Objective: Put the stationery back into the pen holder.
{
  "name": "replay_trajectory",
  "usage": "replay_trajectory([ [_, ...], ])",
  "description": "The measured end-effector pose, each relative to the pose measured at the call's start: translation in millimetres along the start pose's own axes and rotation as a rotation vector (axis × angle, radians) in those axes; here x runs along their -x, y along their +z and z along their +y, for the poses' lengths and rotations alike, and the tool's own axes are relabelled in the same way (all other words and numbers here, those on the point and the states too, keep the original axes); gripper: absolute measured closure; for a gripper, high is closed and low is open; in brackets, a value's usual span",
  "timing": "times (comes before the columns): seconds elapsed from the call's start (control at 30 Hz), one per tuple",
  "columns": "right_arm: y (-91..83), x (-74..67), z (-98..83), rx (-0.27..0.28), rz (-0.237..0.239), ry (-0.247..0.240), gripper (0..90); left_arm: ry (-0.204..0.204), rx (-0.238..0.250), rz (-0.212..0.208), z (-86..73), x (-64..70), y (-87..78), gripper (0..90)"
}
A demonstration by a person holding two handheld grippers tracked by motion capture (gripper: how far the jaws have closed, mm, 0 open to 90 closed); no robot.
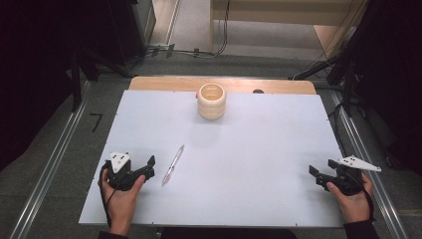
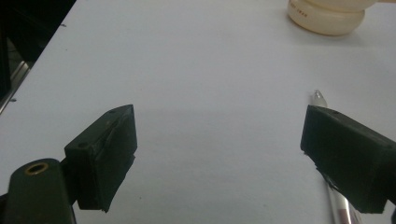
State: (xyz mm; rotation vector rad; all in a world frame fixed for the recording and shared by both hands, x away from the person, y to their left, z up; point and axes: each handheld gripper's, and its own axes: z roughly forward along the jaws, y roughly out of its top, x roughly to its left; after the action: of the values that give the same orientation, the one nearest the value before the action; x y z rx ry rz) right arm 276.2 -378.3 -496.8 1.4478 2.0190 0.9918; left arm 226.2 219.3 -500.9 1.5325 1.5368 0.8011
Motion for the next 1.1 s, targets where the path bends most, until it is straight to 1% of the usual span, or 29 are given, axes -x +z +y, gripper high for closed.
replay_trajectory([
  [0.23,1.5,-1.4,1.0,-0.002,0.003,-0.002,19.3,0.007,-0.013,-0.024,-1.0,6.3,-0.9,11.4],
  [0.47,1.4,-1.4,1.0,0.0,0.003,-0.003,19.2,0.011,-0.014,-0.032,-0.9,8.8,-1.6,11.5],
  [1.1,1.7,-1.8,1.0,-0.002,0.006,0.0,19.2,0.033,-0.04,-0.058,-2.4,18.1,-1.1,11.6],
])
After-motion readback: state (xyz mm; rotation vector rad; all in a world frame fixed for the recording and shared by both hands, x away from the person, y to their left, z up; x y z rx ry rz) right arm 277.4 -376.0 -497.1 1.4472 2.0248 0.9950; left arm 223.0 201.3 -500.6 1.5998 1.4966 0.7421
